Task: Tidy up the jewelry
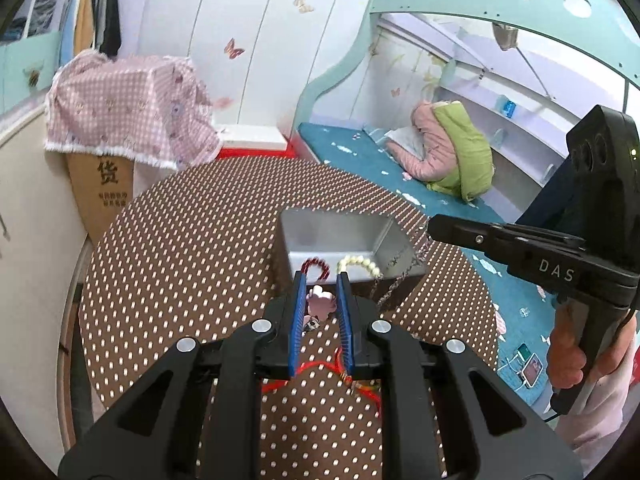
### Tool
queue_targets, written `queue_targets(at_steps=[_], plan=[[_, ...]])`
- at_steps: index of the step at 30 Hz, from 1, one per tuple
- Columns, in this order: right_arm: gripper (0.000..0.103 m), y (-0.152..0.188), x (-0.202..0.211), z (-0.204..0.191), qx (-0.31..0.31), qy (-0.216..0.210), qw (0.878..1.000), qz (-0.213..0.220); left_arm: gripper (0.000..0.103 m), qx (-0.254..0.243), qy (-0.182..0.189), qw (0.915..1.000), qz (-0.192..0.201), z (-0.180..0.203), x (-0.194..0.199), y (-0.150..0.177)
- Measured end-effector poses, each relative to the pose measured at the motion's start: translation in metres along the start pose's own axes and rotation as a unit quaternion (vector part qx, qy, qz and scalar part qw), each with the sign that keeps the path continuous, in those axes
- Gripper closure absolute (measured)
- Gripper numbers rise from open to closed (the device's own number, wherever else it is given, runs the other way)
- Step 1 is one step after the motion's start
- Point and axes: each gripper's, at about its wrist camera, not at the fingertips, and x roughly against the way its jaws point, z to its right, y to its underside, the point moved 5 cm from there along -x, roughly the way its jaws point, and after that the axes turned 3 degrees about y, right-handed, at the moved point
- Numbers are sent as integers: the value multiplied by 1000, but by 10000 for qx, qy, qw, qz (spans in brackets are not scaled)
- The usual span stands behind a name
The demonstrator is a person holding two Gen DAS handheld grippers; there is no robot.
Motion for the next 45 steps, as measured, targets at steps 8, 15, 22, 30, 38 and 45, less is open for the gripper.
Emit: queue_targets(at_steps=[8,15,22,30,38,45], plan=[[103,-23,16,17,-81,78,9991,410,87,-324,85,9991,266,19,-9,-41],[102,-37,13,27,-104,119,9985,523,87,-381,164,9986,329,25,-28,-64],[102,-27,-16,45,-330,53,9994,127,87,-202,130,9997,-44,20,-65,-59],[102,-8,-45,54,-507,-27,9980,-373,87,-56,100,9991,-406,12,-93,-41],[47,-3,-43,55,-440,370,9974,-433,86,61,18,9981,-615,5,-100,-28],[47,4,-37,59,-456,445,9969,-458,83,172,-7,9978,-637,-1,-93,-21]])
